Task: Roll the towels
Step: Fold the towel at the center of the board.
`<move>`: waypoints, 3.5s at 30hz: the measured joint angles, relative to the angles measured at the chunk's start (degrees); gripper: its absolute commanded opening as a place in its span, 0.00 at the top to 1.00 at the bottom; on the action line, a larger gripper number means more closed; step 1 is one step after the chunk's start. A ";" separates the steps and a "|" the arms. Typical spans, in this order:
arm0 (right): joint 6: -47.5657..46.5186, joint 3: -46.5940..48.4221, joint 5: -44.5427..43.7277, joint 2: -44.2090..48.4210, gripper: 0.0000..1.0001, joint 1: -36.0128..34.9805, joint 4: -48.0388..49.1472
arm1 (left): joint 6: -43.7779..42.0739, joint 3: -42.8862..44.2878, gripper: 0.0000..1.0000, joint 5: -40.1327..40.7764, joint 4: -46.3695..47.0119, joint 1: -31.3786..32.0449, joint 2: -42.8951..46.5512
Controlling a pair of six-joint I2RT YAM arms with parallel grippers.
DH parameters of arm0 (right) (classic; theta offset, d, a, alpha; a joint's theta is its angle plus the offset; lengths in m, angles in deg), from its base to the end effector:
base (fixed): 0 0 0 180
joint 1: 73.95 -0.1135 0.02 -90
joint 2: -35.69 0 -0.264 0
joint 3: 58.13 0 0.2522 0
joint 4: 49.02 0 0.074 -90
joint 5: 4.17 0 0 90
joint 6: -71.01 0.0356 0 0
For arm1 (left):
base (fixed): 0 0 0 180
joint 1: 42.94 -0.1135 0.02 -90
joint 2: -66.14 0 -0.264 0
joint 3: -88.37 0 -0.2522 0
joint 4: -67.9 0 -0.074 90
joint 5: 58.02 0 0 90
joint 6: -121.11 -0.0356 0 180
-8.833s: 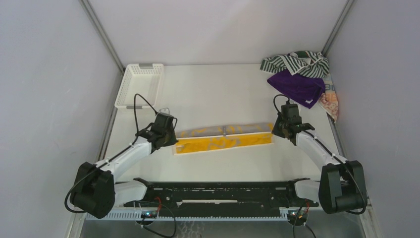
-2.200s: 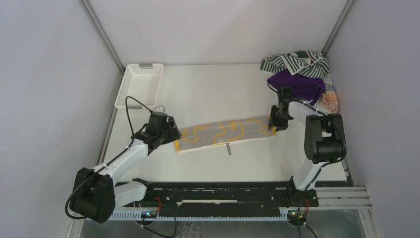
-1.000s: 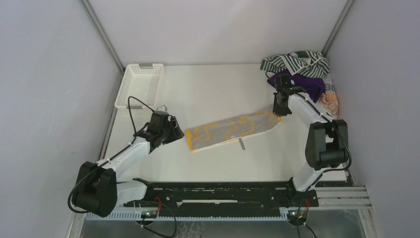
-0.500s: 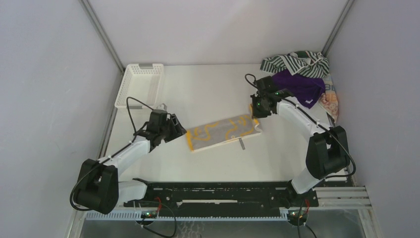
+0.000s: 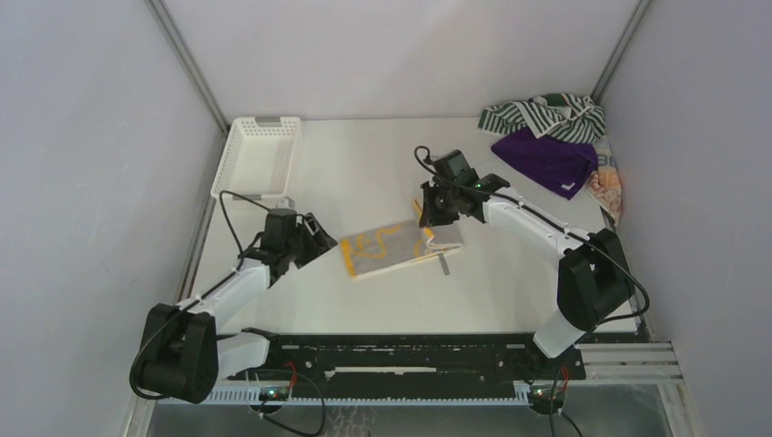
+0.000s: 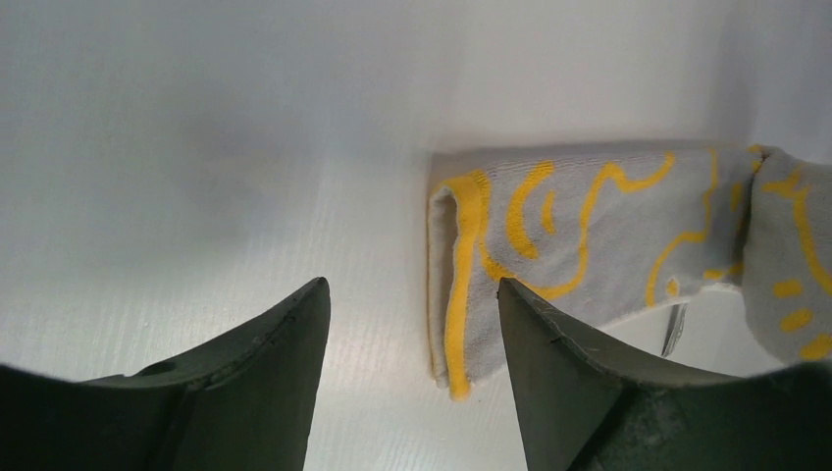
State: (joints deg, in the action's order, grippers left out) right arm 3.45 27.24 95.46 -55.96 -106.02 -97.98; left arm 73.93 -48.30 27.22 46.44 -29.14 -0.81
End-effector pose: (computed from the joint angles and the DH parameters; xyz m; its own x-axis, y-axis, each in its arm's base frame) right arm 0.2854 0.1858 0.2602 -0.8741 -0.1036 -0.4745 -0.2928 0.8919 0.3447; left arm 0.2178 -0.0565 0.1779 -0.7046 -0.5244 -0.4780 -0.2513 0.8144 -0.5230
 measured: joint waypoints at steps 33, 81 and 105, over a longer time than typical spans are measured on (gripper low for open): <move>10.03 9.01 1.11 -16.20 1.00 -13.51 7.54 | 1.20 -2.58 0.06 -0.02 -0.07 -2.97 4.81; 10.38 9.55 -0.63 -18.05 1.00 -15.26 7.52 | 6.71 -4.44 0.87 -6.47 17.92 -0.04 -13.57; 10.40 12.17 -2.03 -16.65 1.00 -16.70 5.57 | 6.62 -4.48 0.90 -6.36 17.59 0.33 -13.49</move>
State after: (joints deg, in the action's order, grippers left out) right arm 13.85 39.41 93.42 -72.62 -122.72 -92.41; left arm 80.56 -52.78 20.86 64.03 -28.81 -14.30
